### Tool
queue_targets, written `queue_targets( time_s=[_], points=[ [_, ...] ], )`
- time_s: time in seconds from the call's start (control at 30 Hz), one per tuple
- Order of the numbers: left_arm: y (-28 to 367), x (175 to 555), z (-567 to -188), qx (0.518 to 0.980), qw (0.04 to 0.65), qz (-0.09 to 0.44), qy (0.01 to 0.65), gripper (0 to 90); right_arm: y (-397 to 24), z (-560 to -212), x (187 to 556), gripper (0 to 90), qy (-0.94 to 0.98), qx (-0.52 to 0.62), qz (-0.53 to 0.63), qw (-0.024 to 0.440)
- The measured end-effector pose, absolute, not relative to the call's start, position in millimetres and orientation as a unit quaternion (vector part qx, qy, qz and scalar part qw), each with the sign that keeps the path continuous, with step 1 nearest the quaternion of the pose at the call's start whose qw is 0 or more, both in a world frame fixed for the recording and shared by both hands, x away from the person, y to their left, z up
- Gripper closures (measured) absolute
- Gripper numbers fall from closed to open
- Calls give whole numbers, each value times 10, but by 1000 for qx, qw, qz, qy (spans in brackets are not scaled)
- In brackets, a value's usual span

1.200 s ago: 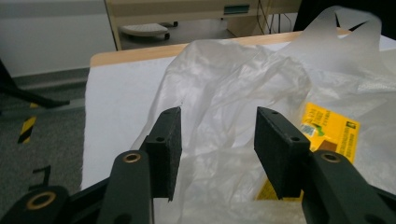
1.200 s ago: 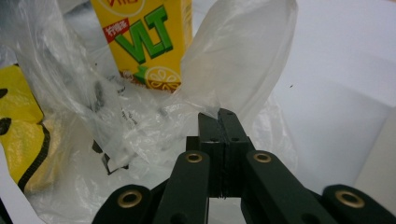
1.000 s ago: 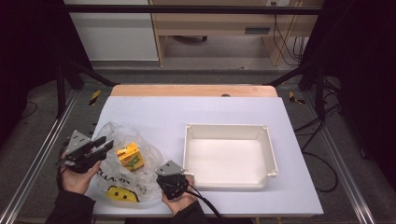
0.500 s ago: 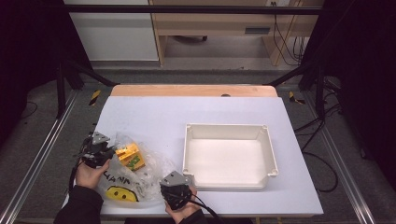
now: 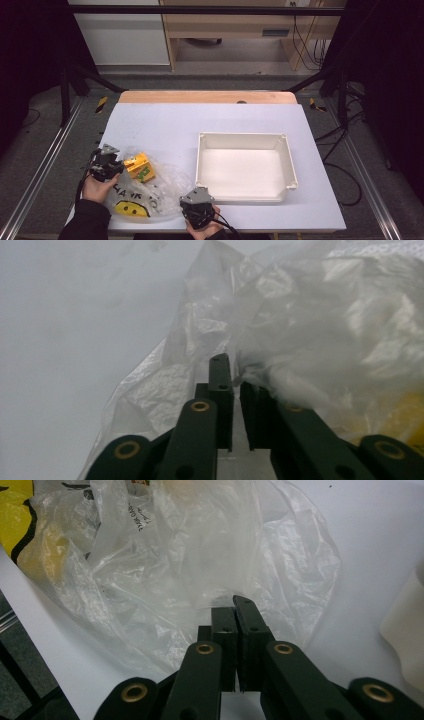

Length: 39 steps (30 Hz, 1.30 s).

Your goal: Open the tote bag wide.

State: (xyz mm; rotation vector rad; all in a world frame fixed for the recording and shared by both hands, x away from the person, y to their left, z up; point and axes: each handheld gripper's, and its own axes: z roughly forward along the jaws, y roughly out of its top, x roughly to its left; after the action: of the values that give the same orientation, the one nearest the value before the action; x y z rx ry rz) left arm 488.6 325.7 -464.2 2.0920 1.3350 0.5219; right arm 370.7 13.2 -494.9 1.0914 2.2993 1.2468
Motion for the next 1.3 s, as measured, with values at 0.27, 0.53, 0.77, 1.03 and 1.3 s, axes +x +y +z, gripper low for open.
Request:
queue_targets(
  time_s=[0.27,0.53,0.77,1.03,1.3],
  points=[
    [3449,4602,-4295,728,402,214,512,622,129,-4965,3710,894,802,377,437,153],
    [3541,4290,-4020,691,463,245,498,550,122,-4942,3696,795,797,369,453,154],
    [3423,4110,-3877,694,485,252,468,543,90,-4811,3638,653,783,352,484,170],
    [3283,4069,-3837,711,485,255,442,484,17,-4520,3601,587,754,336,532,190],
    [3106,4146,-3843,738,465,250,421,418,-101,-4242,3720,532,736,336,552,203]
  ],
)
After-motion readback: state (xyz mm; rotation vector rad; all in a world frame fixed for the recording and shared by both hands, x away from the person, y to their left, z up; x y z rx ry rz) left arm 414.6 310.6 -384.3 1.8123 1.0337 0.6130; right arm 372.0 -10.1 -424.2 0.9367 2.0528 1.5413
